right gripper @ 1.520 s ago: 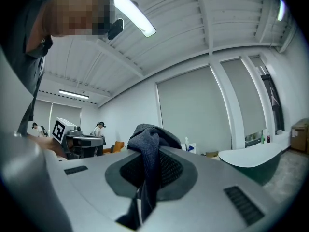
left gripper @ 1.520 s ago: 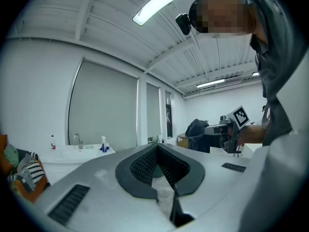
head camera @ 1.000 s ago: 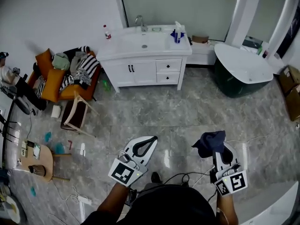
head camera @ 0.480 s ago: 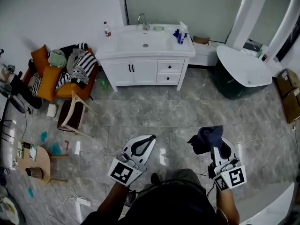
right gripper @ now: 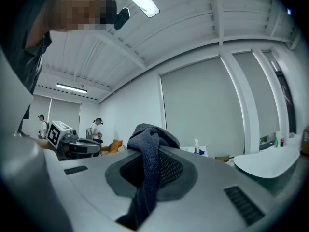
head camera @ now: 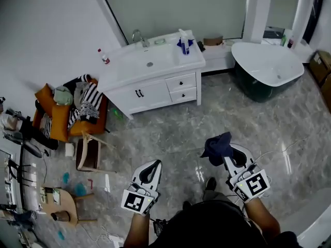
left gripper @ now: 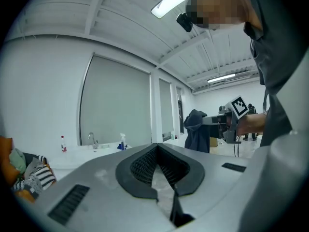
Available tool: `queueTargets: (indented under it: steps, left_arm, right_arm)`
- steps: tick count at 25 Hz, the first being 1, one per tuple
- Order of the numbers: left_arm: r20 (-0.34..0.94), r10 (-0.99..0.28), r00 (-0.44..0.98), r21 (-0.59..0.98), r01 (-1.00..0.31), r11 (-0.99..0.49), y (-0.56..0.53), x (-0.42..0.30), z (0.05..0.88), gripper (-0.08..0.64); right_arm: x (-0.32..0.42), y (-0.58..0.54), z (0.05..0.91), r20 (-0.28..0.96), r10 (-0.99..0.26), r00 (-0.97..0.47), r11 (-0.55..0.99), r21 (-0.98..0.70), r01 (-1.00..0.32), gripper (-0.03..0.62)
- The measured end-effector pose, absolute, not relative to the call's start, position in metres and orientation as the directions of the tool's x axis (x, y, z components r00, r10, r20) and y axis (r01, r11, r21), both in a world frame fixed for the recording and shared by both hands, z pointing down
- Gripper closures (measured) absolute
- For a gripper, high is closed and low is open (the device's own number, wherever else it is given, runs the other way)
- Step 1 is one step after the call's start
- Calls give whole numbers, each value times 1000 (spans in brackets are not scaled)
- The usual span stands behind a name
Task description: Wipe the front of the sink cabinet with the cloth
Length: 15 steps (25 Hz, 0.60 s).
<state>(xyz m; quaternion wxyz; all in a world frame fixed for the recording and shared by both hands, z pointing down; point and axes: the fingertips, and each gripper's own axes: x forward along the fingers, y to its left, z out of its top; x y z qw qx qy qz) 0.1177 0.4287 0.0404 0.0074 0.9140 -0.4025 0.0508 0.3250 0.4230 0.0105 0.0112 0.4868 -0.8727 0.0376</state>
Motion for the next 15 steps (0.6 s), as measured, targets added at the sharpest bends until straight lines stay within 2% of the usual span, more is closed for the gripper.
queueTargets:
  steps: [7, 15]
  left_arm:
    - [90, -770, 632, -32, -771, -637, 377, 167, 32, 557]
    - [154, -750, 643, -48, -753, -656, 345, 215, 43, 557]
  right_arm:
    - [377, 365, 19, 47, -819, -572, 569, -70, -819, 566]
    - [414, 319, 25, 19, -822, -569, 565, -93, -820, 566]
